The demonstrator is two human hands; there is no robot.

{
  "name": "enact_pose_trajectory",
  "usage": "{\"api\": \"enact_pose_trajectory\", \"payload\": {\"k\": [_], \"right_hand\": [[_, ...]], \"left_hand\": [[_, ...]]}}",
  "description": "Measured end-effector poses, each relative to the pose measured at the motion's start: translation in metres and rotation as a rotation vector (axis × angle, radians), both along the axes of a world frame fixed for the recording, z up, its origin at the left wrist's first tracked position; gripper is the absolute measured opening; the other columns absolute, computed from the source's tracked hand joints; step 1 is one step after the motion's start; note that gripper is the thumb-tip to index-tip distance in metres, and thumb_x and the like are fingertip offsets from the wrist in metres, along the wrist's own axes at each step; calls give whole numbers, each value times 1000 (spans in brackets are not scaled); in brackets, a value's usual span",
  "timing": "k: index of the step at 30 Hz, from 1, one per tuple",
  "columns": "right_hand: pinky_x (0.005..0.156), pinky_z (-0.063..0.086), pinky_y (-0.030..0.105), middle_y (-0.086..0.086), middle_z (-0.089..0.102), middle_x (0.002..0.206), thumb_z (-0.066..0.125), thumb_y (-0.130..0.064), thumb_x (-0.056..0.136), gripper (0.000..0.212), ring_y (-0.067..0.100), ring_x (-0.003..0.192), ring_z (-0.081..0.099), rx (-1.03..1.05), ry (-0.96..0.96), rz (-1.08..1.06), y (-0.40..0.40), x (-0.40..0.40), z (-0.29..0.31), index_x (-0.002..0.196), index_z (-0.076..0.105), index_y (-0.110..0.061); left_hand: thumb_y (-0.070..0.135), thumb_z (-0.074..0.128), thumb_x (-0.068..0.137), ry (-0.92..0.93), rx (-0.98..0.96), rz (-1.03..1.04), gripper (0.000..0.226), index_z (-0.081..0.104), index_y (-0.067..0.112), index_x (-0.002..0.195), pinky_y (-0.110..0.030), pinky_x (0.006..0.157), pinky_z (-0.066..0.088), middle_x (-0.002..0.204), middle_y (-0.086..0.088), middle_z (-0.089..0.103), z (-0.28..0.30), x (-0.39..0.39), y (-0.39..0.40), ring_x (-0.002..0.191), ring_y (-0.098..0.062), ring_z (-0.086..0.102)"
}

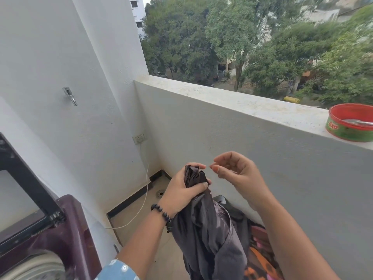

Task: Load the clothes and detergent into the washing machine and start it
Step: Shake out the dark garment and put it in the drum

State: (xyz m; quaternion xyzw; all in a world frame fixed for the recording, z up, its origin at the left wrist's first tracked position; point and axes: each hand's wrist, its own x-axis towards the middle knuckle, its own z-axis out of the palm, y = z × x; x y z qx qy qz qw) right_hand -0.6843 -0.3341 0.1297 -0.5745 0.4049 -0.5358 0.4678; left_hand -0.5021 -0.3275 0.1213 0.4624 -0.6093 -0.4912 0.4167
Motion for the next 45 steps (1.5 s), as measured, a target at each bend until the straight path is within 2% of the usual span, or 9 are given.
{"api": "enact_pose_trajectory", "payload": {"k": [7, 10, 15, 22, 29, 34, 38, 42, 45], "right_hand": [[89, 50, 25, -8, 50, 133, 87, -44, 65, 100, 11, 118, 56, 461, 479, 414, 2, -25, -46, 144, 27, -51], [67, 51, 22, -1, 60, 114, 84, -30, 74, 76, 9, 92, 64, 550, 451, 420, 3, -19, -64, 135, 41, -43], [48, 35, 19, 0, 60, 71, 74, -7, 83, 19, 10, 54, 45, 493, 338, 302, -3, -22, -64, 100, 66, -1], [57, 48, 20, 7, 64, 70, 69, 13, 79, 18, 14, 58, 56, 312, 62, 36, 1, -35, -24, 77, 67, -5], [79, 55, 21, 8, 73, 104, 56, 21, 83, 19, 14, 90, 71, 103, -228, 157, 9, 5, 10, 81, 62, 3], [69, 50, 20, 5, 68, 81, 58, 18, 84, 37, 9, 69, 62, 66, -163, 69, 6, 23, 3, 73, 71, -14], [68, 48, 24, 0, 61, 80, 68, 7, 82, 39, 3, 65, 55, 36, 48, -54, 2, 25, -6, 69, 75, -29], [85, 54, 24, 5, 75, 102, 59, -5, 94, 27, 12, 94, 69, 110, -147, 115, 9, 18, -4, 111, 69, -23], [105, 42, 29, -11, 57, 137, 76, -37, 81, 77, 4, 124, 55, 92, -61, 185, 10, 7, -17, 145, 34, -39]], "left_hand": [[-3, 60, 92, 141, -75, 123, 24, 58, 14, 109, -25, 79, 54, 86, -9, 75, 11, 4, -3, 84, -15, 69], [-2, 59, 93, 182, -83, 124, 23, 59, 14, 109, -25, 76, 54, 81, -8, 73, 13, 5, -3, 80, -17, 67], [9, 66, 91, 193, -84, 179, 16, 63, 18, 103, -22, 72, 52, 80, -6, 68, 8, 12, -3, 76, -13, 66], [24, 78, 70, 206, -62, 221, 35, 62, 17, 100, -19, 69, 51, 82, -2, 61, 4, 18, -4, 72, -9, 62], [18, 74, 79, 334, 10, 98, 31, 65, 17, 108, -34, 94, 53, 113, -9, 72, 8, -2, -5, 106, -21, 67], [30, 76, 81, 394, 44, 5, 47, 58, 12, 121, -25, 84, 53, 101, -1, 73, 16, -8, -5, 96, -15, 69], [14, 81, 72, 320, 60, 49, 49, 61, 10, 117, -23, 82, 54, 100, 1, 73, 11, -15, -1, 97, -15, 69], [2, 72, 84, 303, 22, 245, 21, 66, 19, 95, -29, 76, 56, 90, -6, 73, 13, -16, -7, 84, -20, 69], [-3, 60, 90, 436, 50, 381, 17, 61, 11, 98, -30, 67, 57, 79, -8, 69, 28, -13, -12, 73, -19, 67]]}}
